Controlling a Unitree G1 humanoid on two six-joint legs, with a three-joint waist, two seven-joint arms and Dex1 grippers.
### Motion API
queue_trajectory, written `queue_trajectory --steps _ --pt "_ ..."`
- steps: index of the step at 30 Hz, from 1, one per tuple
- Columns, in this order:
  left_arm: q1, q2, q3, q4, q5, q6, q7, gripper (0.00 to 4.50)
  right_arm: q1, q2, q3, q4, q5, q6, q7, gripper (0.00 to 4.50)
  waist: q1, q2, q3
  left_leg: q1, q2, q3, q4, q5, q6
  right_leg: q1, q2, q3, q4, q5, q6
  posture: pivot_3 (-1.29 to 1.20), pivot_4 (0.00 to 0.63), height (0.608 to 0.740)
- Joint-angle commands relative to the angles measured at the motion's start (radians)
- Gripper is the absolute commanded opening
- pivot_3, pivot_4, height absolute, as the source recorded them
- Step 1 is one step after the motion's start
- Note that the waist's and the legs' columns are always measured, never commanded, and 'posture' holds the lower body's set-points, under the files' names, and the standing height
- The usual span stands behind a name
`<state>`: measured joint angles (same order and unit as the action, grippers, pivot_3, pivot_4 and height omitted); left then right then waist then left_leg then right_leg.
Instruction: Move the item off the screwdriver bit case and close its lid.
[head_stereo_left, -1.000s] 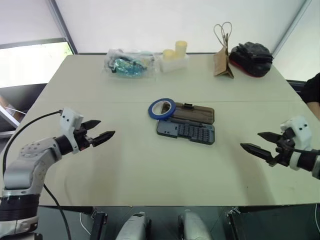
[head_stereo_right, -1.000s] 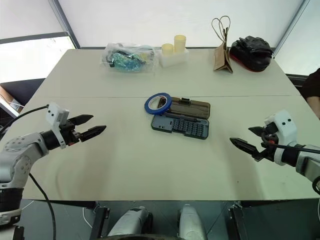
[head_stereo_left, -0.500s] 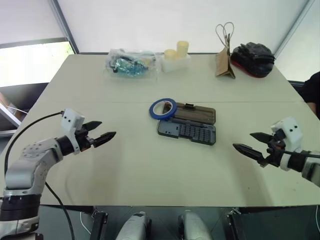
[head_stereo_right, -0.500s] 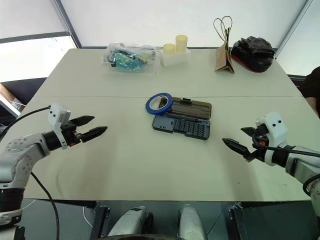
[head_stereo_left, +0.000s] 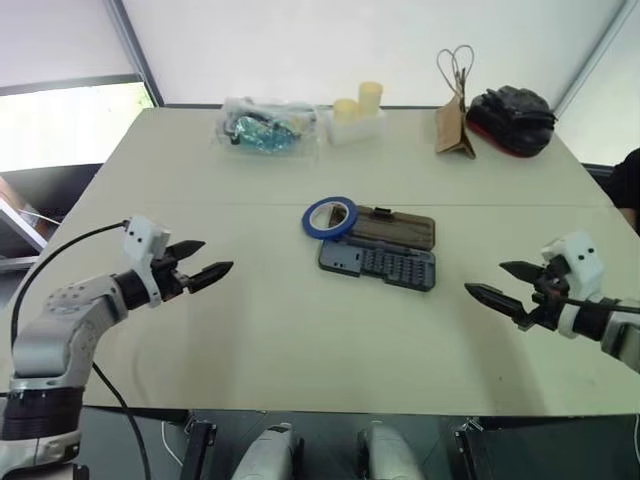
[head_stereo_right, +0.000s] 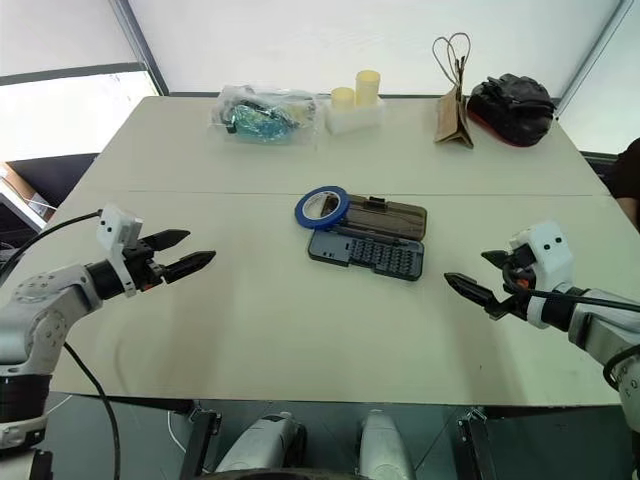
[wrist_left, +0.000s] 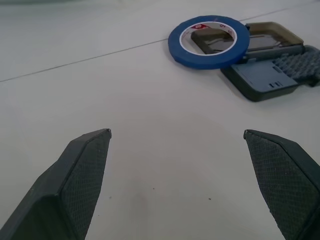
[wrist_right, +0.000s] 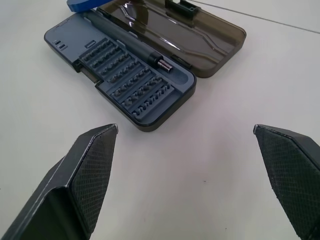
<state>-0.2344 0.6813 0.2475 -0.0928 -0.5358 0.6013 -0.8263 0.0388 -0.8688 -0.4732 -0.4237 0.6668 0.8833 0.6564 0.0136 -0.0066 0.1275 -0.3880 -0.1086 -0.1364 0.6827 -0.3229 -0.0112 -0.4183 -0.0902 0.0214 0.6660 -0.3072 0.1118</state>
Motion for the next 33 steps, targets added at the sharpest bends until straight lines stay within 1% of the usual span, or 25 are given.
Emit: queue_trajectory --steps 1,4,7,10,11,12,15,18,21,24,26,28,33 --pt "-0.079 -0.015 -0.025 0.008 -0.002 -0.016 0.002 4.44 -0.038 0.008 0.008 0.001 -0.011 -0.026 -0.012 4.5 0.001 0.0 0.0 0.0 0.0 0.0 0.0 0.0 0.0 0.0 0.0 0.0 0.0 0.0 0.0 0.0 0.15 0.74" --pt "-0.183 -0.037 -0.104 0.071 0.038 -0.055 -0.042 4.44 -0.087 0.009 0.038 -0.007 0.002 -0.017 -0.008 4.5 0.0 0.0 0.0 0.0 0.0 0.0 0.001 0.0 0.0 0.001 0.0 0.0 0.0 0.0 0.0 0.0 0.15 0.74" --pt "-0.304 -0.039 -0.217 0.206 0.128 -0.172 -0.151 4.44 -0.143 0.01 0.07 -0.008 0.002 -0.017 -0.009 4.5 -0.002 0.0 0.0 0.0 0.0 0.0 0.0 0.0 0.0 0.0 0.0 0.0 0.0 0.0 0.0 0.0 0.15 0.74" --pt "-0.468 -0.075 -0.317 0.456 0.234 -0.338 -0.249 4.44 -0.194 0.026 0.102 0.003 -0.007 -0.024 -0.024 4.5 -0.002 0.0 0.0 0.0 0.0 0.0 0.0 0.0 0.0 0.0 0.0 -0.001 0.0 0.0 0.0 0.0 0.15 0.74" --pt "-0.516 -0.09 -0.341 0.544 0.267 -0.406 -0.277 4.44 -0.203 0.033 0.111 0.001 -0.009 -0.023 -0.031 4.5 -0.002 0.0 0.0 0.0 0.0 0.0 0.0 0.0 0.0 0.0 0.0 -0.001 0.0 0.0 0.0 0.0 0.15 0.74" --pt "-0.58 -0.111 -0.375 0.659 0.32 -0.511 -0.296 4.44 -0.204 0.042 0.12 -0.007 -0.013 -0.024 -0.04 4.5 -0.001 -0.001 0.0 0.0 0.0 0.0 0.0 0.0 0.0 0.0 0.0 -0.002 0.0 0.0 0.0 0.0 0.15 0.74" --pt "-0.723 -0.161 -0.449 0.923 0.449 -0.777 -0.323 4.44 -0.19 0.065 0.127 -0.036 -0.019 -0.027 -0.062 4.5 -0.002 -0.001 0.0 -0.002 -0.001 0.0 0.0 0.0 0.0 -0.001 0.0 -0.003 0.0 0.0 0.0 0.0 0.15 0.74" --pt "-0.843 -0.224 -0.485 1.127 0.528 -0.931 -0.327 4.44 -0.158 0.09 0.112 -0.082 -0.013 -0.031 -0.091 4.5 -0.001 -0.003 0.002 -0.004 -0.002 0.0 0.0 0.0 0.0 -0.005 -0.002 -0.004 0.001 0.0 0.001 0.0 0.15 0.74" --pt "-0.887 -0.274 -0.515 1.258 0.6 -1.036 -0.322 4.44 -0.151 0.127 0.072 -0.155 0.036 -0.009 -0.137 4.5 -0.006 -0.004 0.002 -0.005 -0.003 0.0 0.0 0.0 0.0 -0.006 -0.003 -0.004 0.002 0.001 0.001 0.0 0.15 0.74" --pt "-0.907 -0.305 -0.513 1.332 0.638 -1.066 -0.311 4.44 -0.144 0.15 0.039 -0.2 0.075 0.013 -0.175 4.5 -0.013 -0.004 0.002 -0.004 -0.003 0.001 0.0 0.0 0.0 -0.006 -0.003 -0.004 0.003 0.001 0.001 0.0 0.15 0.74" --pt "-0.908 -0.311 -0.561 1.36 0.725 -1.125 -0.254 4.44 -0.11 0.156 0.012 -0.225 0.082 0.019 -0.195 4.5 -0.019 -0.005 0.002 -0.004 -0.003 0.0 0.0 0.0 0.0 -0.007 -0.003 -0.004 0.005 0.001 0.001 0.0 0.15 0.74" --pt "-0.91 -0.315 -0.589 1.379 0.782 -1.157 -0.198 4.44 -0.083 0.159 -0.005 -0.239 0.086 0.02 -0.211 4.5 -0.02 -0.005 0.002 -0.004 -0.003 0.0 0.0 0.0 0.0 -0.007 -0.003 -0.004 0.006 0.001 0.001 0.0 0.15 0.74" --pt "-0.92 -0.334 -0.593 1.409 0.835 -1.162 -0.112 4.44 -0.06 0.165 -0.015 -0.259 0.102 0.018 -0.244 4.5 -0.022 -0.006 0.002 -0.004 -0.004 0.0 0.002 0.0 0.0 -0.007 -0.004 -0.004 0.009 0.001 0.001 0.0 0.15 0.74"
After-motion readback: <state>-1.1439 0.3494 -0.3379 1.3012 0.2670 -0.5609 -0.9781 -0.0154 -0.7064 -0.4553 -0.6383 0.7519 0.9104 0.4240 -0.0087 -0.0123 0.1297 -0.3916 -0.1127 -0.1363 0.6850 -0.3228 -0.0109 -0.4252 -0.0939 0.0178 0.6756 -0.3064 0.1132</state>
